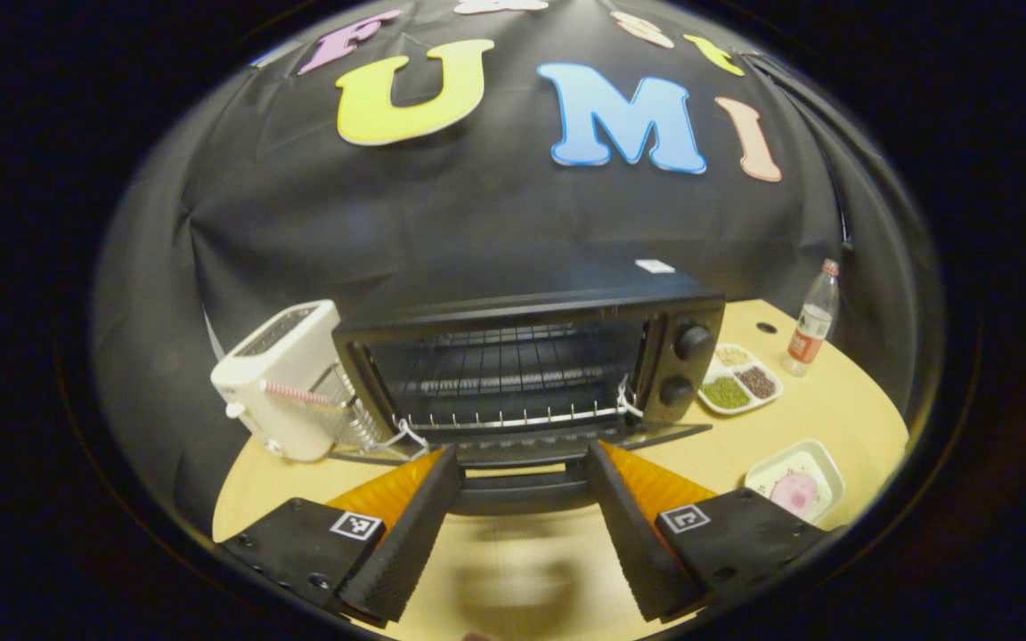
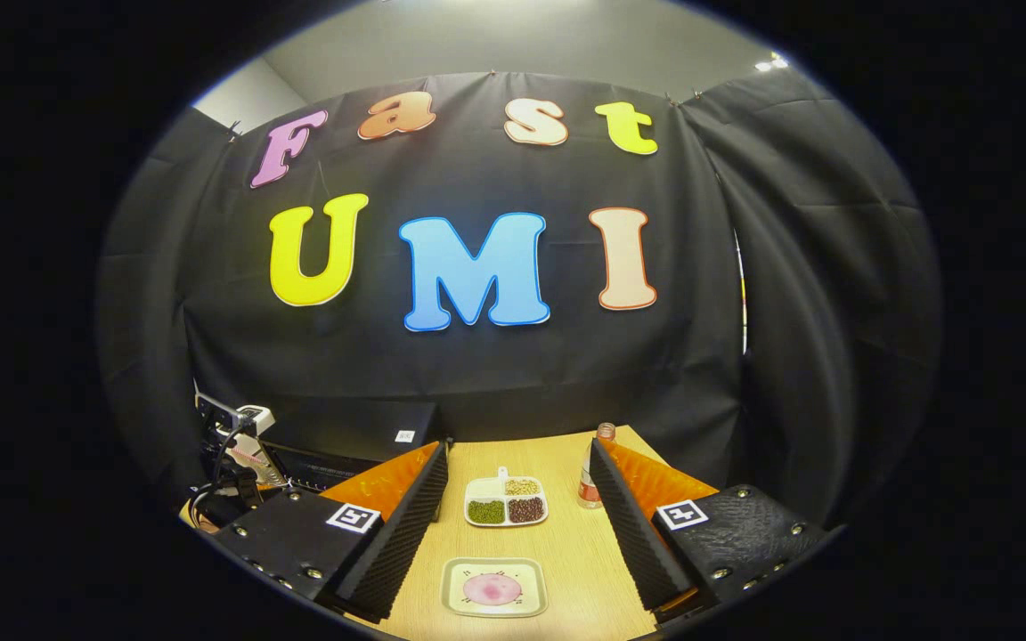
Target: Open the electric oven with the left hand, put the food in, and close the electric oven.
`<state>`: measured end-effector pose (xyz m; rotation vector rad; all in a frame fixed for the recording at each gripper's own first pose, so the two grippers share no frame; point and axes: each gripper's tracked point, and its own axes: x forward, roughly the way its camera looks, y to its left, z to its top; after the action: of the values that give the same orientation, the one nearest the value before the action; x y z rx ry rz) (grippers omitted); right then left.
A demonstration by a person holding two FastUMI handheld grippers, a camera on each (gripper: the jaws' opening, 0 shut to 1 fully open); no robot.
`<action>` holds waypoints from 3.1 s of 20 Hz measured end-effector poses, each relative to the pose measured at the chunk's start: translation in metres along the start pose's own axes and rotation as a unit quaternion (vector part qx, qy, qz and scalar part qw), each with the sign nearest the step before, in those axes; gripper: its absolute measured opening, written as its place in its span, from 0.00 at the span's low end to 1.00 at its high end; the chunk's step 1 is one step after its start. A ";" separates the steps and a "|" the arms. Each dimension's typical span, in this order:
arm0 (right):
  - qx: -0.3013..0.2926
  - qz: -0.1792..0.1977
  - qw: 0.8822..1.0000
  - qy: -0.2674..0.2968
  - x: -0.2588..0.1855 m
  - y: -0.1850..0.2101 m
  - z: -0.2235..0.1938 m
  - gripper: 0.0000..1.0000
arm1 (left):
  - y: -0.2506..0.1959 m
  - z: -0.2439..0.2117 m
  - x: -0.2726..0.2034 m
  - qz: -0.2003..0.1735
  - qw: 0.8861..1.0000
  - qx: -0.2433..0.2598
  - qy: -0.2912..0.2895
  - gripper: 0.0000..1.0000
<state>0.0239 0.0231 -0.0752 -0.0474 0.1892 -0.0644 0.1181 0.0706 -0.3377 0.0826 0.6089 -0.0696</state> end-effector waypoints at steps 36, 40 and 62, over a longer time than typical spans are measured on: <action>0.088 0.074 0.865 0.488 0.082 -0.035 -0.273 0.98 | 0.009 0.231 -0.233 0.038 0.956 -0.048 -0.287 0.97; 0.087 0.088 0.833 0.539 0.088 -0.030 -0.303 1.00 | 0.007 0.231 -0.241 0.055 0.955 -0.031 -0.289 1.00; -0.032 0.040 0.807 0.588 0.097 -0.034 -0.350 0.16 | 0.051 0.192 -0.261 0.077 0.959 -0.056 -0.266 0.92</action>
<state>0.0510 -0.0316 -0.4351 -0.0617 1.4511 0.0073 0.0179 0.1131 -0.0285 -0.0002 0.0652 0.0924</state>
